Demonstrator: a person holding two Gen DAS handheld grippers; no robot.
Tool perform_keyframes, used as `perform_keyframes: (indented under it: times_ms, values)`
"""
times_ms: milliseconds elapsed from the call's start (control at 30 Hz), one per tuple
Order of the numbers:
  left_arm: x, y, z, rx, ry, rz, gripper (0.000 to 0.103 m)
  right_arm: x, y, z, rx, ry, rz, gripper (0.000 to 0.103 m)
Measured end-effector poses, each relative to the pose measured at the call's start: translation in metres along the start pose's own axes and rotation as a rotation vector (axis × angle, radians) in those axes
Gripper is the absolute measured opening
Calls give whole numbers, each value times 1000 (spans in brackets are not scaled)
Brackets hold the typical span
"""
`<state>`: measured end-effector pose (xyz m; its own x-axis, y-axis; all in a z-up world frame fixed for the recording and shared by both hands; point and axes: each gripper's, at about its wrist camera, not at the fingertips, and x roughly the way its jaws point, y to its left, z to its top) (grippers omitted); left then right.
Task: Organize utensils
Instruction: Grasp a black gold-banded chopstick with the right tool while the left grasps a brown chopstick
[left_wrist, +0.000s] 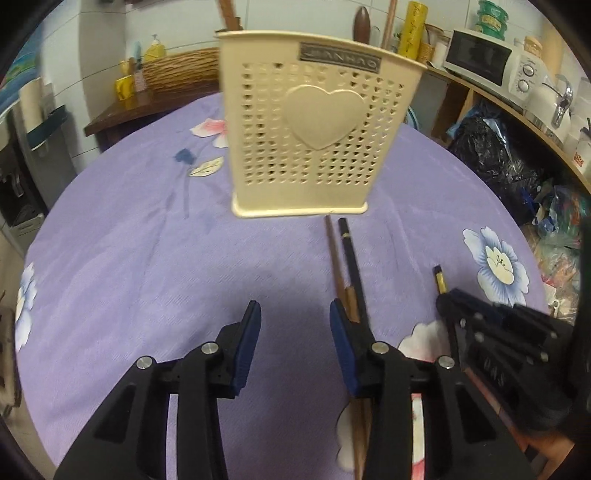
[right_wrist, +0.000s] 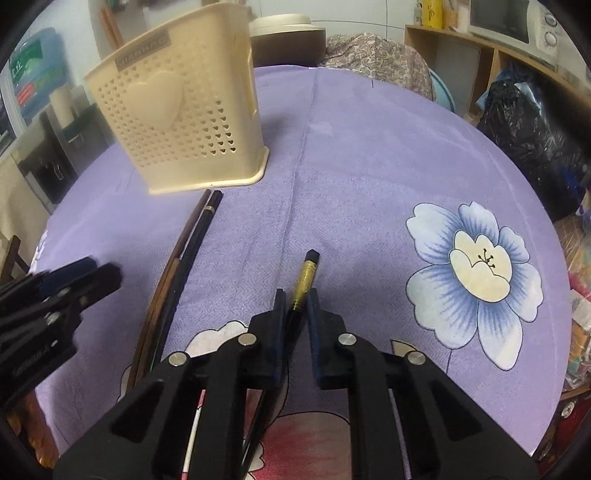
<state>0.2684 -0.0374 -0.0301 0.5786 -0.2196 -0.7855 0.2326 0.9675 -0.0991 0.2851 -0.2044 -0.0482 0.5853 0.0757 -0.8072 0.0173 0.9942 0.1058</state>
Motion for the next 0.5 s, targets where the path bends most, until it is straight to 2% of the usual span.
perform_keyframes:
  times_ms: [133, 333, 433, 500]
  values:
    - [16, -9, 15, 12, 12, -33, 39, 0, 5, -2, -26, -12, -13, 12]
    - [26, -20, 19, 53, 22, -14, 39, -1, 3, -2, -24, -15, -6, 12]
    - [31, -22, 16, 65, 36, 21, 39, -1, 2, -3, -19, -16, -3, 12]
    - [30, -22, 11, 54, 44, 9, 39, -1, 2, -3, -17, -19, 0, 12]
